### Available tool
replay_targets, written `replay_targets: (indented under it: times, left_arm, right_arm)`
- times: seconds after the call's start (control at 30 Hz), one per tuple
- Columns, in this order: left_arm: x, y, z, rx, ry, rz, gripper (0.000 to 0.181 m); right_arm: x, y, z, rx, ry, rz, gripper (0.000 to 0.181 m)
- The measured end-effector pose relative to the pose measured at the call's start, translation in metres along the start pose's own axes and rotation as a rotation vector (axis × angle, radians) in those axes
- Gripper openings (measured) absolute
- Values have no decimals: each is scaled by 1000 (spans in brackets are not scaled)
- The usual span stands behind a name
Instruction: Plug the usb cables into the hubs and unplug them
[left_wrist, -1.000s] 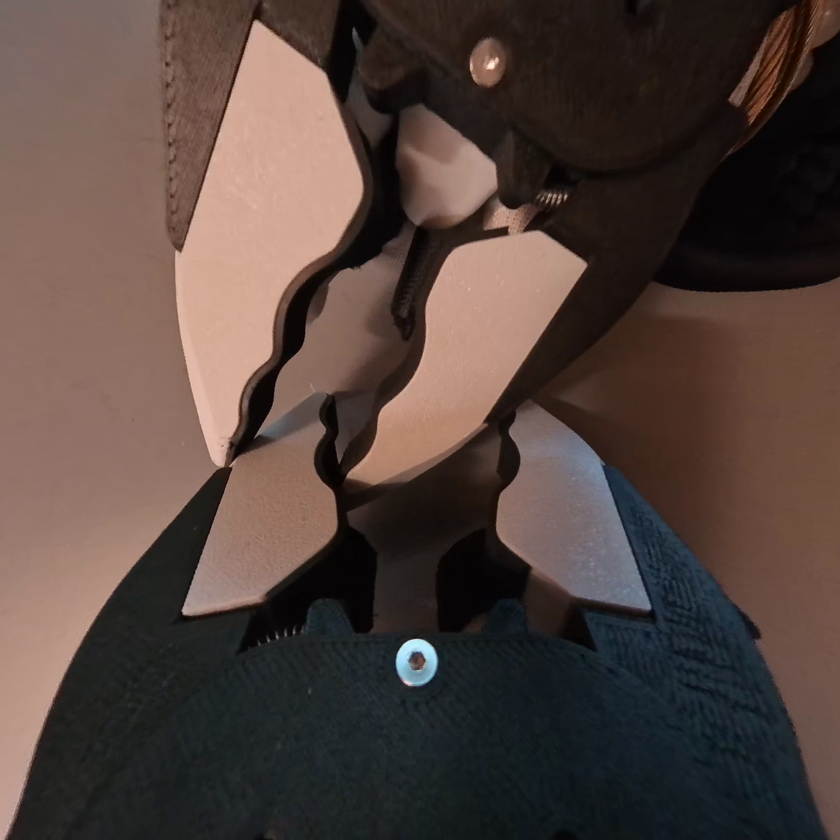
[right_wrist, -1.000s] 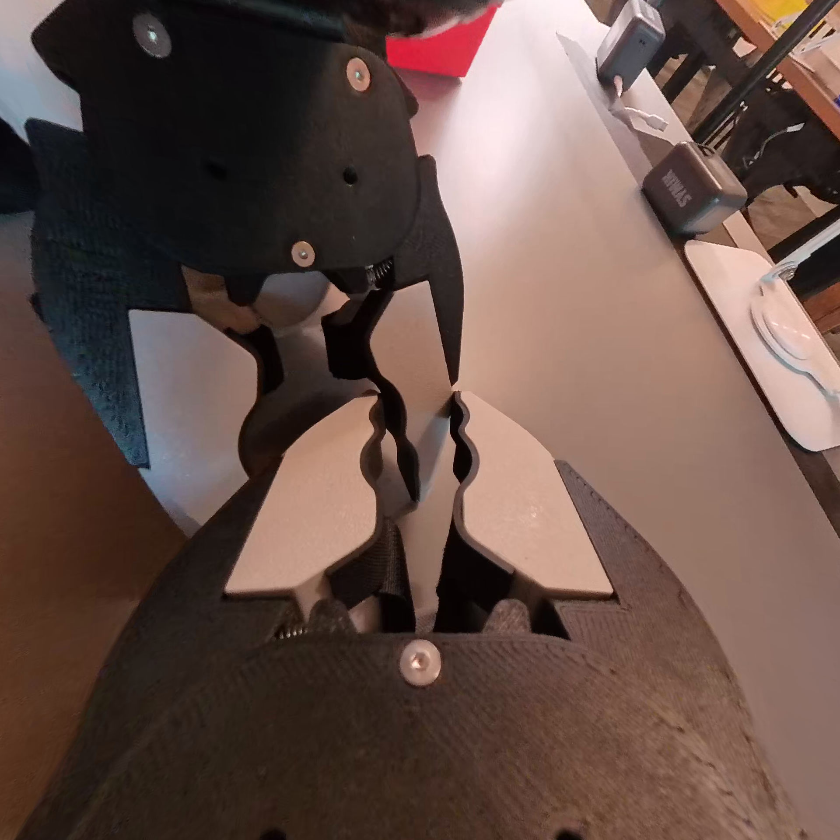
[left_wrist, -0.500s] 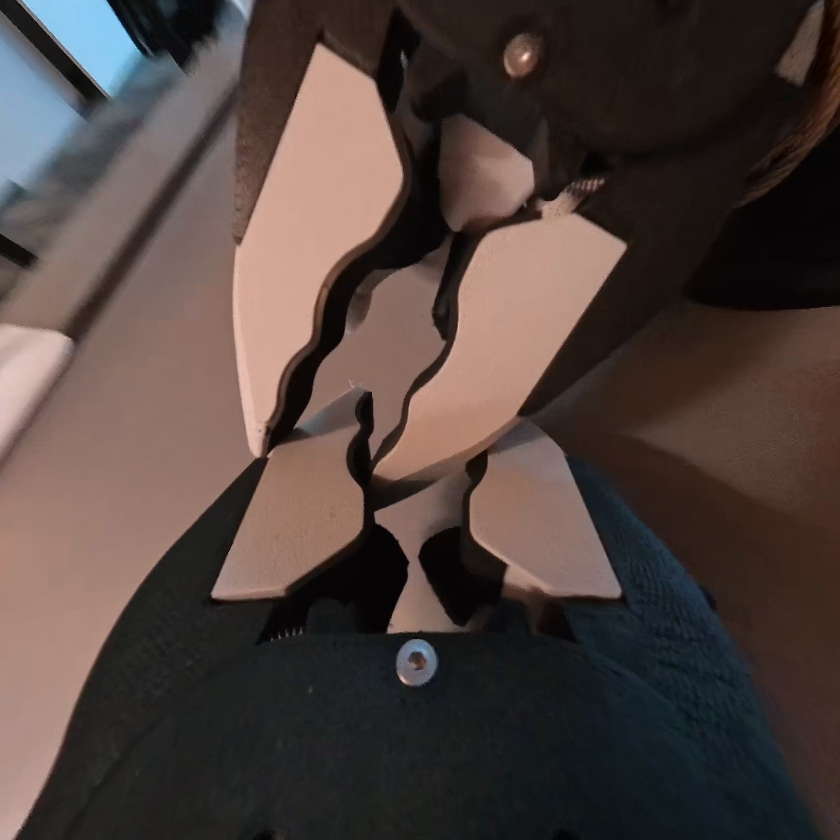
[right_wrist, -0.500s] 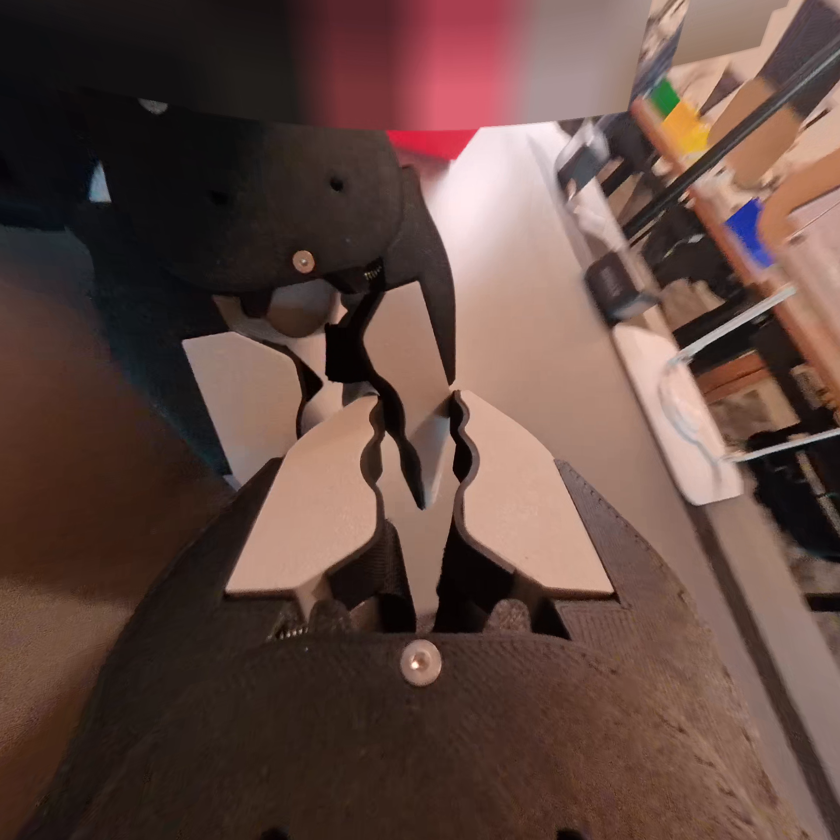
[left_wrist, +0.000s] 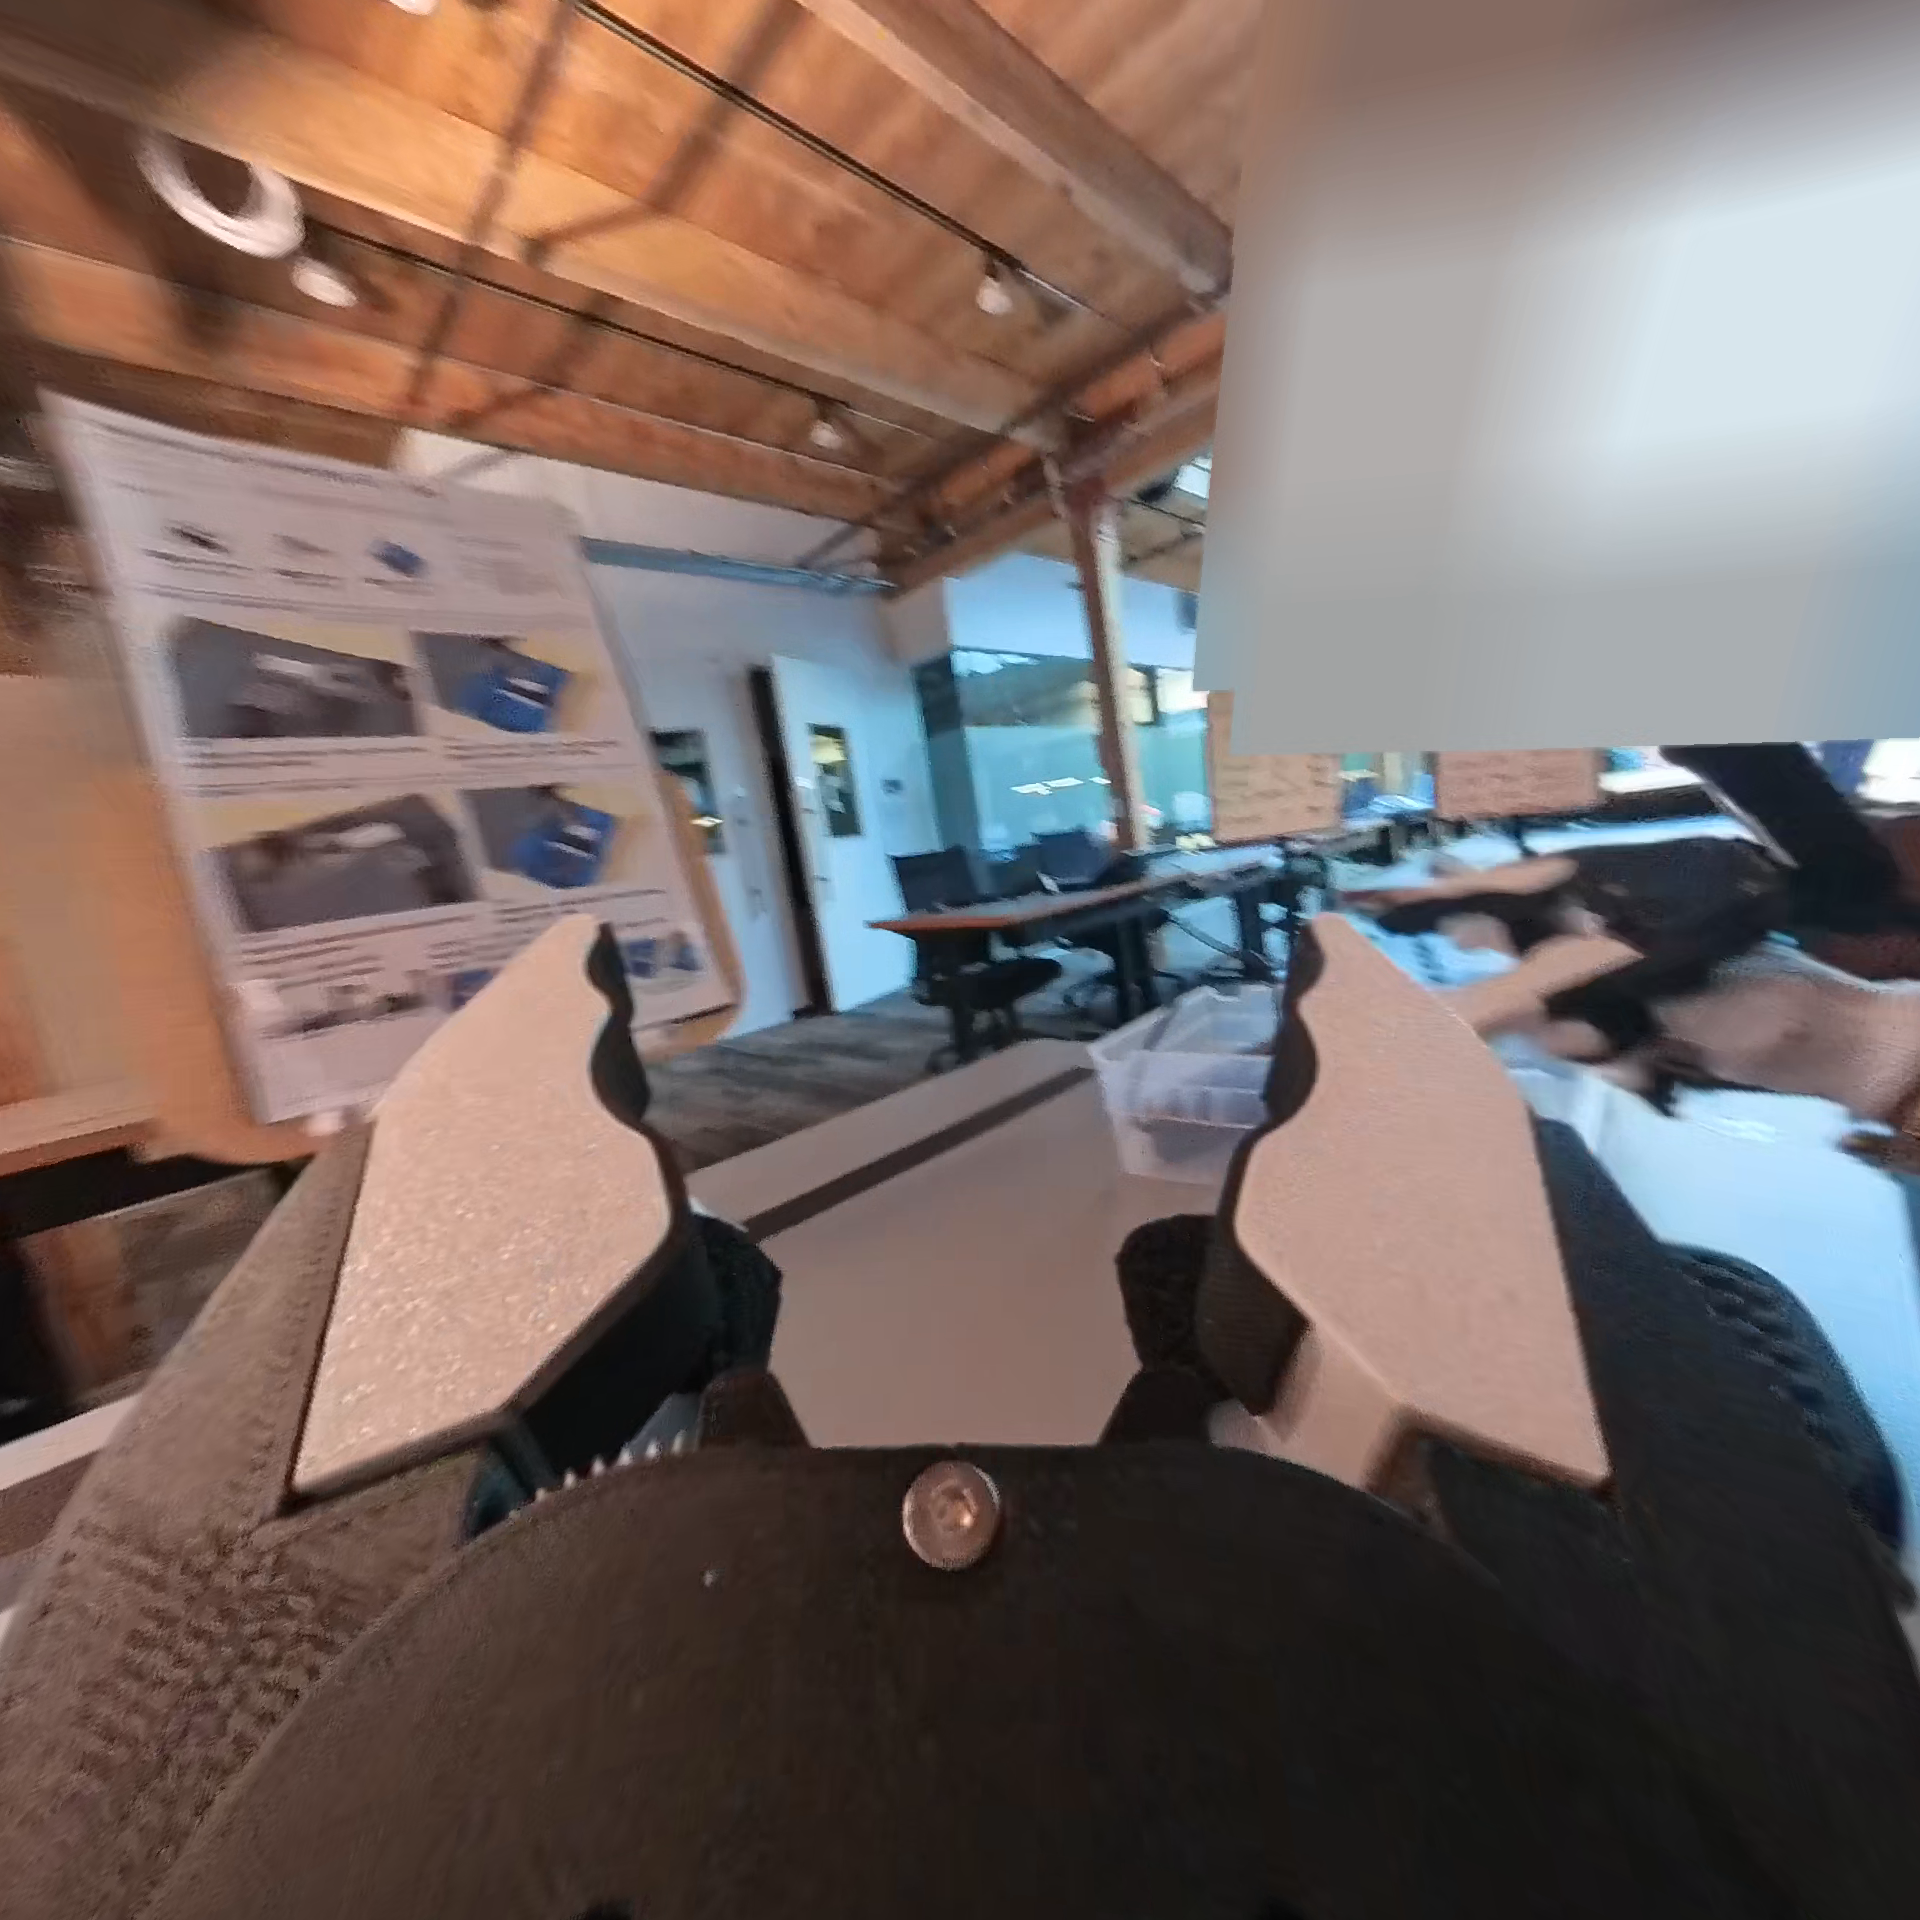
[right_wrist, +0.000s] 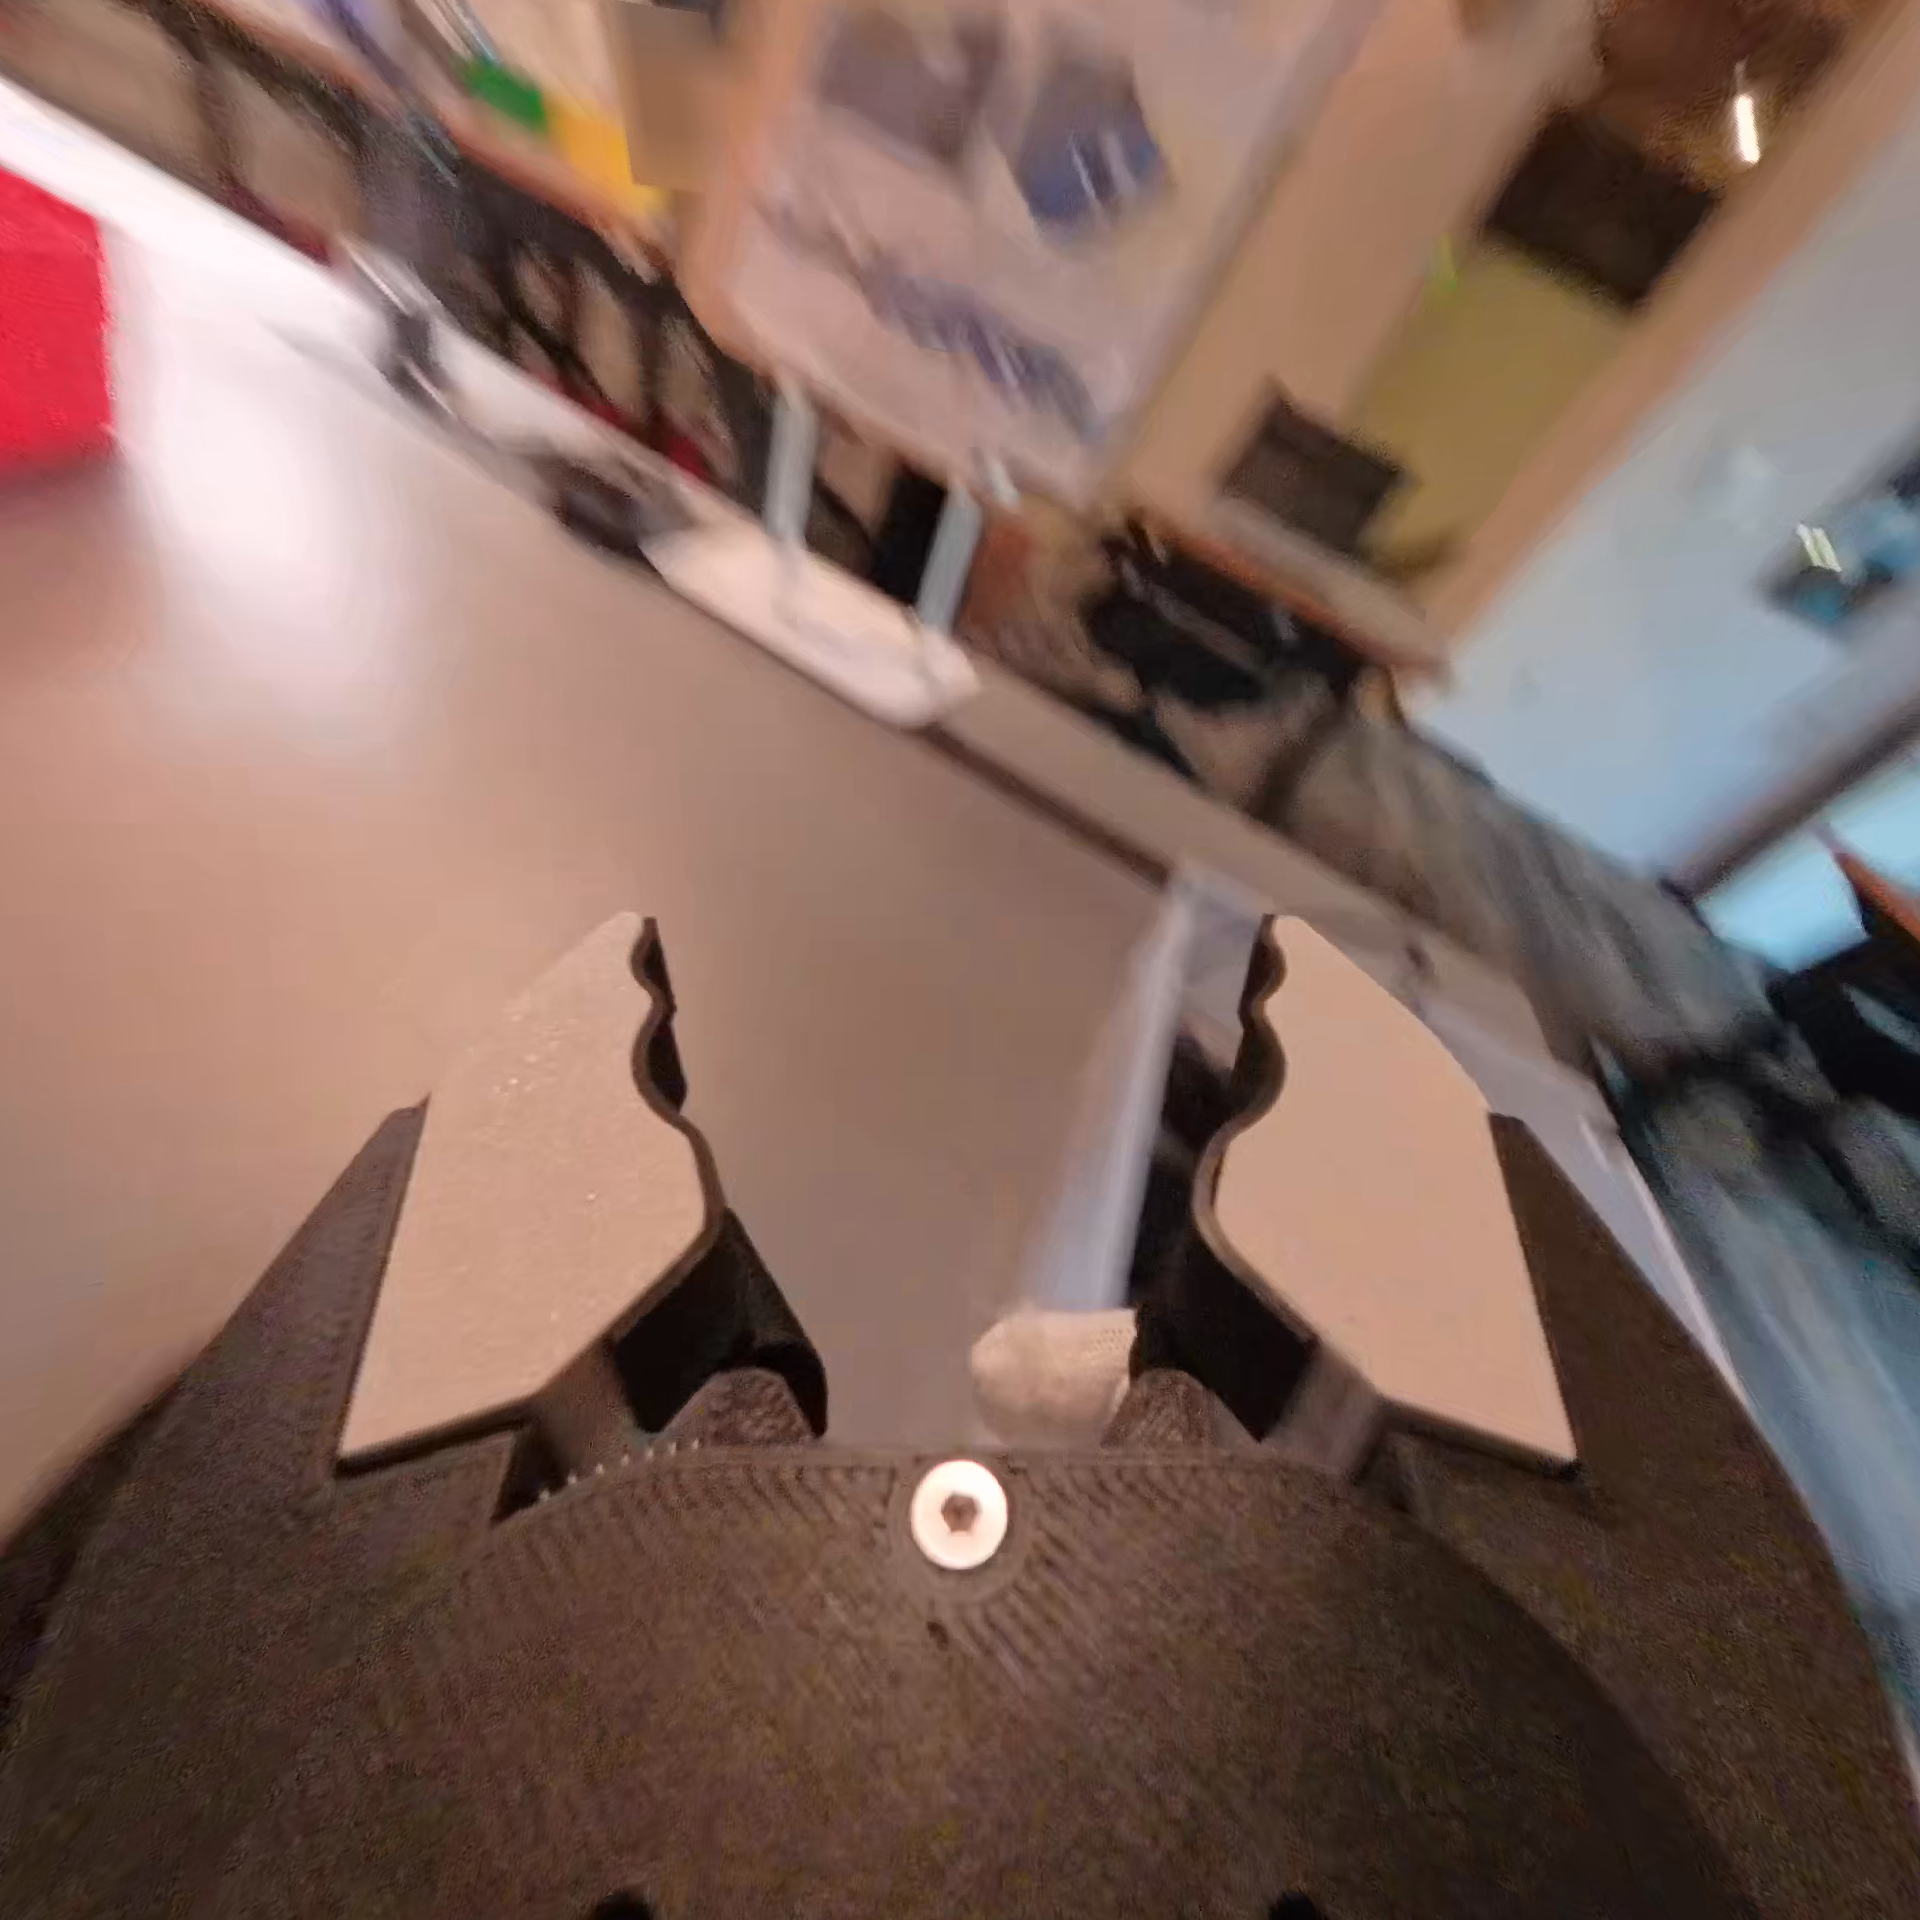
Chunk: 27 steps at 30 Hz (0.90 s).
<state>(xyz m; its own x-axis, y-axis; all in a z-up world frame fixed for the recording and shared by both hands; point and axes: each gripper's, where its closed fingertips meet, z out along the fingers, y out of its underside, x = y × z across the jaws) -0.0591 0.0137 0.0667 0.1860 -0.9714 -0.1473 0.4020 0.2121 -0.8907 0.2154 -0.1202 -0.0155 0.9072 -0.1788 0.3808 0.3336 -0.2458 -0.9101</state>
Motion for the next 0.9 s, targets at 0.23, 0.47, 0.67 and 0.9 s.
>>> replay_targets:
  times: [0.23,0.47,0.67,0.9]
  left_arm:
    - [-46,-37,-83,-3,-236,99,66]
    - [-80,-62,-131,32,-332,-16,29]
    - [-89,-70,-145,19,-397,69,34]
    - [-94,-70,-159,-79,-416,144,34]
  right_arm:
    - [13,130,-40,-519,53,113,25]
    - [-1,120,8,-517,-11,-3,15]
    - [-50,92,52,-542,-79,-52,21]
    - [-160,39,93,-427,-282,-12,31]
